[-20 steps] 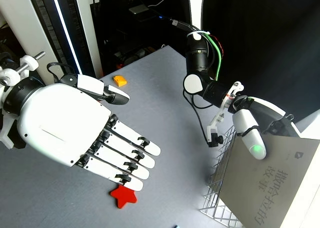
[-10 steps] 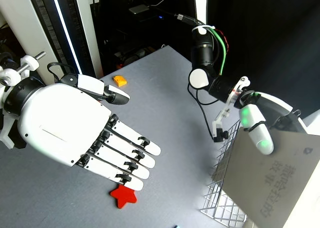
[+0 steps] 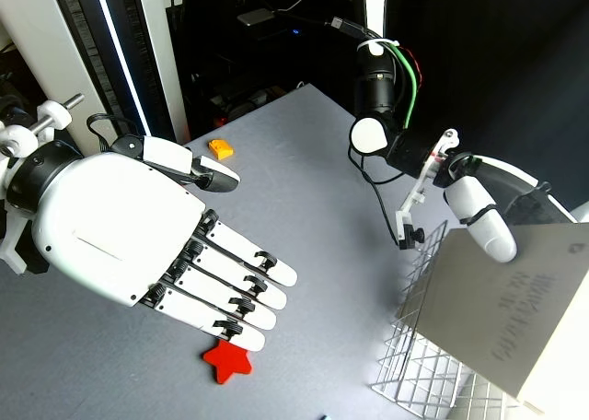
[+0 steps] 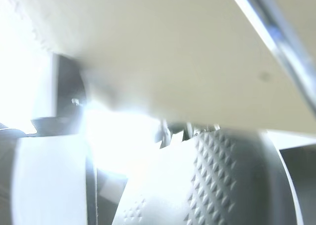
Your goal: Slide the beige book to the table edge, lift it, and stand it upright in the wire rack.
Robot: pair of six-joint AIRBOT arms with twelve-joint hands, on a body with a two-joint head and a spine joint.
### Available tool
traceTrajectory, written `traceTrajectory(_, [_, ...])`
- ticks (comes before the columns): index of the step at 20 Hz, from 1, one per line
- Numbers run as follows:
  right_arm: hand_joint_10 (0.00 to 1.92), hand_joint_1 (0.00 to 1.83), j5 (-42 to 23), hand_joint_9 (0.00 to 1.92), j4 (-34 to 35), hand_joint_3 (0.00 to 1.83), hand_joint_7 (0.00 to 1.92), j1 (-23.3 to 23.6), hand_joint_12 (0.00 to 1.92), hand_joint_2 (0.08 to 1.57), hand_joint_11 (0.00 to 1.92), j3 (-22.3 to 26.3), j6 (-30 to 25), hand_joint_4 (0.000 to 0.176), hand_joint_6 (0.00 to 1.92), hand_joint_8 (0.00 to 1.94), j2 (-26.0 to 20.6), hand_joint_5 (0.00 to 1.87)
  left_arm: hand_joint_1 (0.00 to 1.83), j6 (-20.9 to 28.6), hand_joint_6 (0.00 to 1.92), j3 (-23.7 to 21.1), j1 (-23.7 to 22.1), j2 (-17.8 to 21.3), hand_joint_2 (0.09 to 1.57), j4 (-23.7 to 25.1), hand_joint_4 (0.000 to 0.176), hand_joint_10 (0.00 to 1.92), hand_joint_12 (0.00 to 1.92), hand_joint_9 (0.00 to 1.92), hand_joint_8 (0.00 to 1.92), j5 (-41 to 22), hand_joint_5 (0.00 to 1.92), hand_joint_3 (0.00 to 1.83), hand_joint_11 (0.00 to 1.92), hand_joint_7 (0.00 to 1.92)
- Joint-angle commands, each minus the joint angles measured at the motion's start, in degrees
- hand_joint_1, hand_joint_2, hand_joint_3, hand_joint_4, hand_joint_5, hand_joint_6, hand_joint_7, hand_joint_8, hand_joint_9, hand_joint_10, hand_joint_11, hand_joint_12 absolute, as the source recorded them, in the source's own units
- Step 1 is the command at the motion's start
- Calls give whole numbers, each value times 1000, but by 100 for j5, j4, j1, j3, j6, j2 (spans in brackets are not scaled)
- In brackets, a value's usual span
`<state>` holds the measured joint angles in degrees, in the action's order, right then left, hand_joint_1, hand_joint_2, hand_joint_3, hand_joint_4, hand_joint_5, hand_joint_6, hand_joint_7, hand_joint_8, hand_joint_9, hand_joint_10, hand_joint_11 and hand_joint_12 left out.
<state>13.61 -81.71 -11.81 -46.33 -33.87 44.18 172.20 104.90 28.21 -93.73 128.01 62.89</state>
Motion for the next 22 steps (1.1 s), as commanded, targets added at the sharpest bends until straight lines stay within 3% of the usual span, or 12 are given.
traceTrajectory(1, [0,0,-28,0,-122,0,0,88,0,1107,0,21,-43,0,0,0,-27,0,830,66,3,-16,8,90,1043,269,0,60,952,517,8,704,334,0,113,524])
traceTrajectory(9, [0,0,-29,0,-122,1,0,87,0,1108,0,32,-42,0,0,0,-28,0,796,66,0,-270,-31,170,992,274,0,0,841,389,0,830,268,0,24,391])
traceTrajectory(11, [0,0,-31,0,-122,2,0,87,0,1110,0,33,-42,0,0,0,-28,0,579,66,0,-351,-52,233,882,258,0,0,679,242,0,848,105,0,0,230])
traceTrajectory(13, [0,0,-31,0,-122,6,0,87,0,1119,0,33,-42,0,0,0,-28,0,474,66,0,-433,-66,330,773,291,0,0,563,175,1,849,40,0,0,159])
traceTrajectory(16, [0,0,-32,0,-122,3,0,87,0,1114,0,35,-42,0,0,0,-29,0,428,53,0,-601,-69,547,735,470,0,0,454,123,1,835,0,0,0,95])
traceTrajectory(22, [0,0,-32,0,-123,4,0,87,0,1117,0,44,-36,0,0,0,-30,0,434,-243,0,-1167,-74,1087,719,581,0,2,469,107,0,788,0,0,0,73])
